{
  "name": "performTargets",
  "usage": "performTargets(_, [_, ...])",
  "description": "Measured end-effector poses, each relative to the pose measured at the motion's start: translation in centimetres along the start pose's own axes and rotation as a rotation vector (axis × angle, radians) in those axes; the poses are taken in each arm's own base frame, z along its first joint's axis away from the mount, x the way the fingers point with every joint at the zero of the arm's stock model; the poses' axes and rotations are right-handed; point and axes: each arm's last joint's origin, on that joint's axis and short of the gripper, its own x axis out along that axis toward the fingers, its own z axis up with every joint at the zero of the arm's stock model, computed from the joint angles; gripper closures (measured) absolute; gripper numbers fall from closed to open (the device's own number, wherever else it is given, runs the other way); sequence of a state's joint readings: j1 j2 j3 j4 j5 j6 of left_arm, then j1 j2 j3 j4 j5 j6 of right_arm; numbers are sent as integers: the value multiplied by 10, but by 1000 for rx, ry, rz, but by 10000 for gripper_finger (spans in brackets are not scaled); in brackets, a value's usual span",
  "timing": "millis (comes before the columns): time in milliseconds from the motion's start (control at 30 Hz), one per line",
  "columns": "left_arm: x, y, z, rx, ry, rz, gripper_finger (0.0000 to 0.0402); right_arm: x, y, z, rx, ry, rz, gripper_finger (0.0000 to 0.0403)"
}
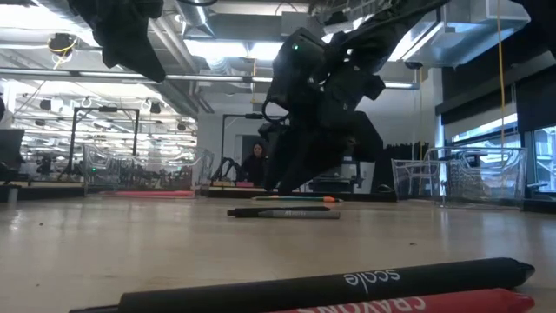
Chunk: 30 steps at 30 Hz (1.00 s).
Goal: Sort crayons/erasers/pens/pencils in bins
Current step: Put the left black pen into the bottom left transparent bin
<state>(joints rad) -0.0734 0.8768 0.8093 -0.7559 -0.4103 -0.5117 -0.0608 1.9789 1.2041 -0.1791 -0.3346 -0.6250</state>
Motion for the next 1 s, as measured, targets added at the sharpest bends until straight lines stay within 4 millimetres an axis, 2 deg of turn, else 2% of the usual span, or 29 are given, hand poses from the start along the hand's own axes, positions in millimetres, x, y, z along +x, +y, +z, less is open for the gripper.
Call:
performTargets(300, [0,0,0,1,2,2,340,16,2,-11,20,38,30,257])
performTargets(633, [0,0,-1,3,7,4,340,19,-1,-15,16,118,-65,260])
performTargets(1000, [0,1,-1,5,11,7,340,19,0,-16,42,125,-56,341])
